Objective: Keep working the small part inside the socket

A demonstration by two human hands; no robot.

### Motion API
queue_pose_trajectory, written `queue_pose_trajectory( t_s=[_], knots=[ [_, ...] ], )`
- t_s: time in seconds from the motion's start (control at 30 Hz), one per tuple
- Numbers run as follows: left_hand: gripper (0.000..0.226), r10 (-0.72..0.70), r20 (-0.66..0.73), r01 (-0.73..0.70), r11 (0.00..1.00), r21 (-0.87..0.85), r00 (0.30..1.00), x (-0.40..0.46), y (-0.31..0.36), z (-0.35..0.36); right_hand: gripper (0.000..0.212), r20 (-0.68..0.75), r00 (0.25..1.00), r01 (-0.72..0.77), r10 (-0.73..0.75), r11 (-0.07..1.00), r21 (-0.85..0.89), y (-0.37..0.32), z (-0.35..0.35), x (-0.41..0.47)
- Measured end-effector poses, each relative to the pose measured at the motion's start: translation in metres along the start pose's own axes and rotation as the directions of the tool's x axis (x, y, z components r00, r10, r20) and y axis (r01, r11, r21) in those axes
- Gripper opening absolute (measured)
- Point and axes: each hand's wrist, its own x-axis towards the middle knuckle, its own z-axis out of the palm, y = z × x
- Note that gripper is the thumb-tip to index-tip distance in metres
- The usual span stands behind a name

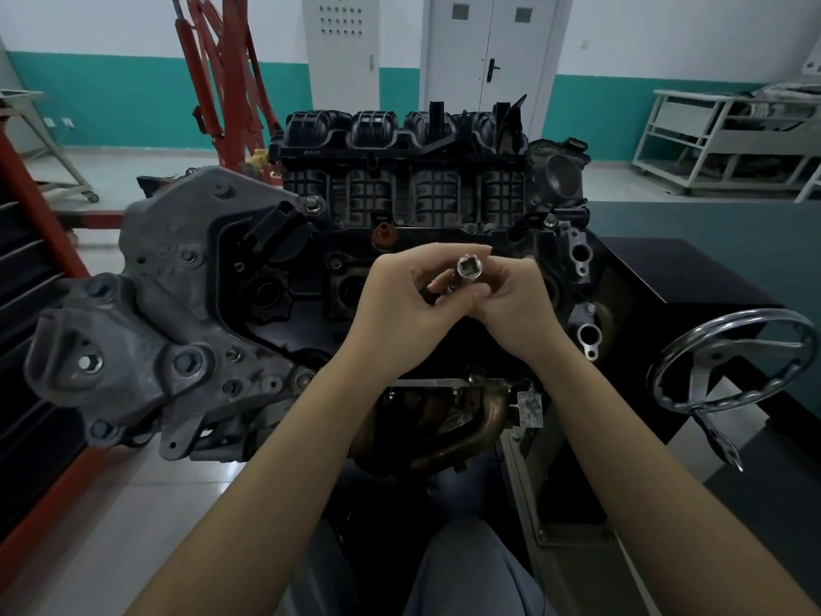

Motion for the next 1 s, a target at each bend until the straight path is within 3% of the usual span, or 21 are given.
queue_pose_trajectory(
  t_s=[0.1,0.27,0.37,0.5,0.57,0.67,0.87,1.0],
  knots=[
    [0.020,0.018,-0.058,-0.017,1.000,0.021,0.998,-0.0006,-0.0011,-0.0001,0.015,0.022,1.000,0.000,0.000,1.000,-0.008,0.0009,-0.0001,0.0000],
    [0.028,-0.013,0.034,0.016,0.997,-0.079,0.999,-0.0018,-0.0010,0.0000,0.025,0.042,0.999,-0.009,0.010,1.000,-0.023,-0.0040,0.0017,-0.0010],
    [0.031,-0.006,0.002,0.006,0.999,-0.036,1.000,-0.0024,0.0004,0.0012,0.021,-0.006,1.000,-0.006,0.006,1.000,-0.016,0.0014,0.0009,0.0003],
    [0.020,0.001,-0.058,0.000,1.000,0.015,0.998,-0.0019,-0.0003,0.0009,0.017,0.040,0.999,0.015,-0.014,1.000,-0.022,0.0021,-0.0002,-0.0002],
    [0.025,-0.014,-0.024,0.014,0.999,-0.032,1.000,-0.0018,-0.0003,0.0004,0.029,0.072,0.997,0.009,-0.007,1.000,-0.024,-0.0003,-0.0001,-0.0012],
    [0.034,-0.017,0.057,0.023,0.995,-0.100,0.998,-0.0035,0.0004,-0.0005,0.026,0.041,0.999,0.001,-0.001,1.000,-0.022,-0.0020,0.0007,-0.0010],
    [0.016,0.015,-0.082,-0.010,0.998,0.069,0.997,-0.0030,0.0000,0.0020,0.016,0.027,0.999,0.025,-0.025,0.999,-0.020,0.0025,-0.0010,0.0001],
    [0.026,-0.013,-0.014,0.012,0.999,-0.047,1.000,-0.0034,0.0009,0.0007,0.029,0.061,0.998,0.015,-0.015,1.000,0.004,0.0002,0.0001,-0.0006]
  ],
)
